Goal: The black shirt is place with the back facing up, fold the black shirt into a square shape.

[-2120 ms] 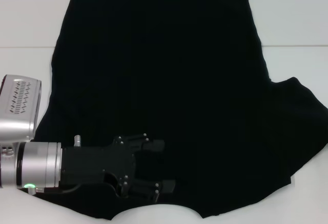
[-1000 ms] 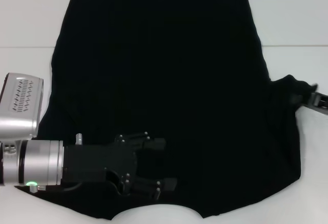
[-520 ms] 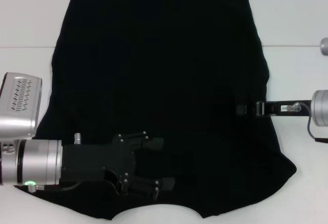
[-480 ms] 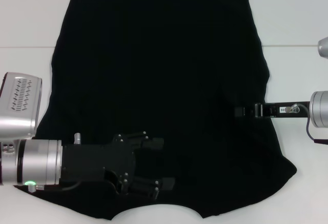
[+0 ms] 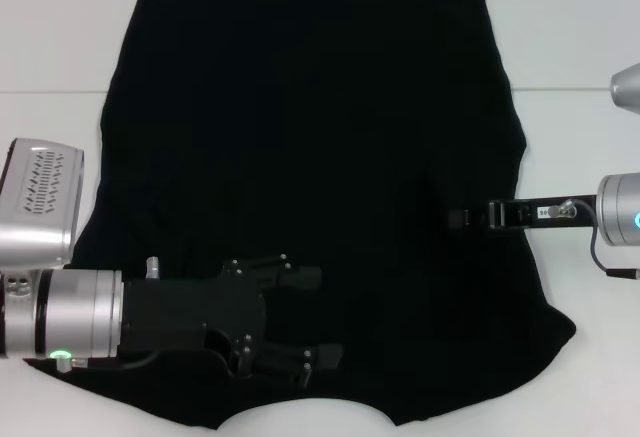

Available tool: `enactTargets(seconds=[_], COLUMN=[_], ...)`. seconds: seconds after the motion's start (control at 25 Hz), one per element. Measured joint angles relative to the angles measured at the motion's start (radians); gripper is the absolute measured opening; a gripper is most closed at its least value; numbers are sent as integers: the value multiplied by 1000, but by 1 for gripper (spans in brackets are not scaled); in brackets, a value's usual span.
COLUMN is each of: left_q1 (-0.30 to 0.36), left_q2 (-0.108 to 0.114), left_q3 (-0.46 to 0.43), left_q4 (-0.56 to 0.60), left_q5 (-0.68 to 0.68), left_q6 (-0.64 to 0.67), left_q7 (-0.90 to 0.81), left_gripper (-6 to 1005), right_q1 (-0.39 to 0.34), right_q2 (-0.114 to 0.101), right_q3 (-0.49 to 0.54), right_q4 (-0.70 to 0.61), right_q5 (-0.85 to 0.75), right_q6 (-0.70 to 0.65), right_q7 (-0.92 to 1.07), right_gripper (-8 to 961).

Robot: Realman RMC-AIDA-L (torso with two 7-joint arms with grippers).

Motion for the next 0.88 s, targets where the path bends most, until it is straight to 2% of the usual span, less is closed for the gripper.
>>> enactTargets(seconds=[0.16,0.4,0.52,0.64,0.72,0.88], left_q1=[0,3,9,14,21,72], left_q2=[0,0,2,9,21,43], left_q3=[0,-8,-17,-64,-107,-163], left_q4=[0,1,6,11,19,85], left_q5=[-1,-3,-9,-8,-2,12], left_q6=[-1,-2,-13,-30,-37,-42], left_q7=[0,-16,-47,-113,-170,-282], left_gripper=[949,948,948,948,949,949], right_q1=[0,-9,-18,-34,-40,-36], right_q2=[-2,-12,-11,3,18,36], right_q3=[-3,1,2,0,-1,0], right_q4=[-14,-22,-15,-8,-1,31], right_q5=[11,74,116,178,204,232], right_q6=[-36,-87,-104,-119,-120,-94], right_q7=[-4,-15,-48,-126,-179,-254], right_gripper=[70,314,383,453,499,616])
